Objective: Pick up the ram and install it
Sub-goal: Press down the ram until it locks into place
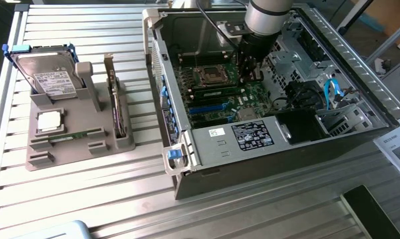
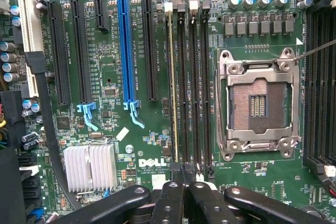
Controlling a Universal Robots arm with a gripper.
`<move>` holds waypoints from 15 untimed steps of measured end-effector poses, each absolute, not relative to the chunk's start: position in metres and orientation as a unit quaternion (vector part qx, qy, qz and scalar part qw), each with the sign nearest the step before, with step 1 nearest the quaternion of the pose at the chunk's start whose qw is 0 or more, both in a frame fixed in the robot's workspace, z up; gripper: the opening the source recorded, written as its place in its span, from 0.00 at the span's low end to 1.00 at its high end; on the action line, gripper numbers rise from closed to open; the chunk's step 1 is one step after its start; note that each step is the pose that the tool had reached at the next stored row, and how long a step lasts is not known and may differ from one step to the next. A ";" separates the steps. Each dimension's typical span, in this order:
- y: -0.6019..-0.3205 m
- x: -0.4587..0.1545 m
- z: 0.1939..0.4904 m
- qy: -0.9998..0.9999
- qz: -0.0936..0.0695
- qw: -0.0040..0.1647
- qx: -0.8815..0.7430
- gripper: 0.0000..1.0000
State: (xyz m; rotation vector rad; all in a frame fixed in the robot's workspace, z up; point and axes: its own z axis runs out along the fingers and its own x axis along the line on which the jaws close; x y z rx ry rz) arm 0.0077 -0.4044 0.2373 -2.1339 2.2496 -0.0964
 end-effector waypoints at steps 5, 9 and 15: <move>-0.404 0.008 0.236 0.725 -0.031 0.020 -0.688 0.11; -0.404 0.008 0.235 0.725 -0.031 0.020 -0.688 0.11; -0.405 0.008 0.233 0.725 -0.031 0.020 -0.688 0.11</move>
